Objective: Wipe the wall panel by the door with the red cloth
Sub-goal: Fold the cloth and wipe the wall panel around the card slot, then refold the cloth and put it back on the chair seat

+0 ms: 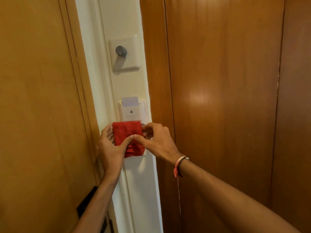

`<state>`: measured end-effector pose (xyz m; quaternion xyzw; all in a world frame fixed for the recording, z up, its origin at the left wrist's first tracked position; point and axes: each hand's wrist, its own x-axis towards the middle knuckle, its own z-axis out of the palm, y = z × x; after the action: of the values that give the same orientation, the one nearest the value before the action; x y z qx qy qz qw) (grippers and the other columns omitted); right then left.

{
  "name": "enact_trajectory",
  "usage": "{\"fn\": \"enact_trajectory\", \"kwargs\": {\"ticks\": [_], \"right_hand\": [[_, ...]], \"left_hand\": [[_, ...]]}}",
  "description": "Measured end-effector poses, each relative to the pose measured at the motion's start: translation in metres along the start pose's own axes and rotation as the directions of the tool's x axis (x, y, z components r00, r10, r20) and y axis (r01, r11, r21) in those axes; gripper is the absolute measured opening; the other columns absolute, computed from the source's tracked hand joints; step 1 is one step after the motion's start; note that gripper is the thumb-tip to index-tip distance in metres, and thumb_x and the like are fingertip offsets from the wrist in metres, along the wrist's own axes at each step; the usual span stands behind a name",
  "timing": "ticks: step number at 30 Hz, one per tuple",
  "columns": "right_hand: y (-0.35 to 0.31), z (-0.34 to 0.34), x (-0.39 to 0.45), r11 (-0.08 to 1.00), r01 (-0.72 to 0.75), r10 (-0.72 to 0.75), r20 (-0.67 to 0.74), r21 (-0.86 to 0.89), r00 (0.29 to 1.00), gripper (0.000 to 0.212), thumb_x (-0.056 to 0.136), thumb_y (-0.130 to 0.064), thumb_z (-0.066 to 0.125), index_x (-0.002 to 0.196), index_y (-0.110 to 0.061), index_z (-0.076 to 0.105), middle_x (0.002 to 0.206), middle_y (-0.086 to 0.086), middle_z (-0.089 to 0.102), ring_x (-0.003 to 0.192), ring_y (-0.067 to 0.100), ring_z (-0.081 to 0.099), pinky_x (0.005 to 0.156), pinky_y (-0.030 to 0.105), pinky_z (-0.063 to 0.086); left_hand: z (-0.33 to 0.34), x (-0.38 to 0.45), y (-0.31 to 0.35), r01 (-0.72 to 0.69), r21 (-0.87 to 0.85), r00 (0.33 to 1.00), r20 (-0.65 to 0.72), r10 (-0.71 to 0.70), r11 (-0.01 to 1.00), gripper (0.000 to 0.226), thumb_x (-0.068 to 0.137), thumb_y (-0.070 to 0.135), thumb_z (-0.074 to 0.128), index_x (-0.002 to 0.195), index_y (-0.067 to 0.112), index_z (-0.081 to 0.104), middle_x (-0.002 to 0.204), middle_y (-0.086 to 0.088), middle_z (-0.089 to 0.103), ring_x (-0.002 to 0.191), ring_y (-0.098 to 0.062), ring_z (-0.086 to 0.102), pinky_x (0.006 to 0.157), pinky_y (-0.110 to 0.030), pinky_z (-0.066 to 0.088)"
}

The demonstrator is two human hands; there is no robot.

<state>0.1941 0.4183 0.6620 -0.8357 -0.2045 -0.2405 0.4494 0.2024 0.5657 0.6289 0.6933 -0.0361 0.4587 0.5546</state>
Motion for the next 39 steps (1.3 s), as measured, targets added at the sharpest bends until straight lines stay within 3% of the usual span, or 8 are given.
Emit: {"fn": "enact_trajectory", "kwargs": {"ticks": [3,6,14,17,24,29,35,39], "right_hand": [[0.002,0.006,0.003,0.991,-0.078,0.081,-0.018,0.109,0.997,0.037,0.094,-0.032,0.074,0.121,-0.006,0.069,0.099,0.003,0.074,0.093,0.015,0.073,0.085,0.030,0.067],[0.005,0.004,0.000,0.985,-0.093,0.095,-0.005,0.143,0.995,0.026,0.098,-0.024,0.069,0.117,-0.006,0.071,0.085,-0.012,0.065,0.080,0.002,0.065,0.071,0.011,0.061],[0.006,-0.029,-0.018,0.931,-0.127,0.131,0.010,0.342,0.991,0.027,0.106,-0.025,0.055,0.126,-0.008,0.062,0.127,0.008,0.068,0.120,0.023,0.066,0.102,0.037,0.060],[0.012,-0.049,-0.026,0.910,-0.112,0.123,-0.002,0.399,0.992,0.027,0.107,-0.023,0.053,0.128,-0.008,0.058,0.127,0.014,0.070,0.119,0.026,0.069,0.100,0.039,0.061],[0.034,-0.105,-0.048,0.868,-0.060,0.100,-0.056,0.493,0.993,0.020,0.110,-0.018,0.047,0.127,-0.009,0.052,0.091,-0.002,0.075,0.076,-0.003,0.075,0.065,0.013,0.060],[0.057,-0.155,-0.071,0.892,-0.058,0.138,-0.147,0.449,0.980,0.012,0.111,-0.019,0.045,0.120,-0.017,0.051,0.093,0.010,0.072,0.085,0.019,0.070,0.071,0.025,0.062],[0.095,-0.221,-0.110,0.921,-0.123,0.240,-0.291,0.369,0.926,0.010,0.111,-0.021,0.045,0.118,-0.018,0.051,0.065,-0.010,0.067,0.069,0.010,0.065,0.071,0.033,0.056],[0.118,-0.270,-0.144,0.926,-0.177,0.307,-0.389,0.334,0.869,0.009,0.110,-0.020,0.045,0.117,-0.016,0.051,0.075,0.004,0.064,0.075,0.022,0.059,0.071,0.036,0.051]], "left_hand": [[-0.004,0.000,0.003,-0.003,-0.033,0.999,0.035,0.004,0.999,0.074,0.076,0.027,0.085,0.141,0.018,0.050,0.135,-0.008,0.063,0.111,-0.011,0.059,0.087,-0.022,0.052],[-0.005,-0.003,0.003,0.005,-0.064,0.997,0.071,0.000,0.998,0.070,0.079,0.024,0.082,0.142,0.018,0.050,0.138,-0.007,0.062,0.114,-0.013,0.059,0.088,-0.025,0.053],[0.002,-0.015,0.018,0.019,-0.203,0.988,0.157,0.013,0.979,0.056,0.086,0.028,0.075,0.138,0.021,0.054,0.134,-0.003,0.063,0.112,-0.014,0.063,0.088,-0.029,0.059],[0.010,-0.017,0.029,0.055,-0.258,0.972,0.235,0.007,0.965,0.063,0.084,0.030,0.076,0.140,0.025,0.048,0.132,0.003,0.058,0.114,-0.012,0.061,0.084,-0.021,0.058],[0.052,-0.037,0.061,0.245,-0.384,0.833,0.554,0.009,0.890,0.042,0.078,0.043,0.073,0.119,0.040,0.062,0.118,0.009,0.071,0.108,-0.012,0.072,0.081,-0.022,0.062],[0.100,-0.063,0.084,0.262,-0.418,0.797,0.602,0.049,0.870,0.037,0.084,0.026,0.077,0.118,0.021,0.066,0.108,-0.004,0.078,0.096,-0.012,0.076,0.074,-0.018,0.060],[0.171,-0.110,0.115,0.332,-0.455,0.704,0.702,0.104,0.826,0.024,0.086,0.021,0.076,0.106,0.025,0.065,0.093,-0.001,0.081,0.085,-0.011,0.077,0.068,-0.018,0.059],[0.220,-0.155,0.135,0.414,-0.440,0.592,0.795,0.131,0.797,0.048,0.080,0.023,0.076,0.124,0.018,0.058,0.109,-0.003,0.077,0.098,-0.012,0.074,0.082,-0.025,0.060]]}}
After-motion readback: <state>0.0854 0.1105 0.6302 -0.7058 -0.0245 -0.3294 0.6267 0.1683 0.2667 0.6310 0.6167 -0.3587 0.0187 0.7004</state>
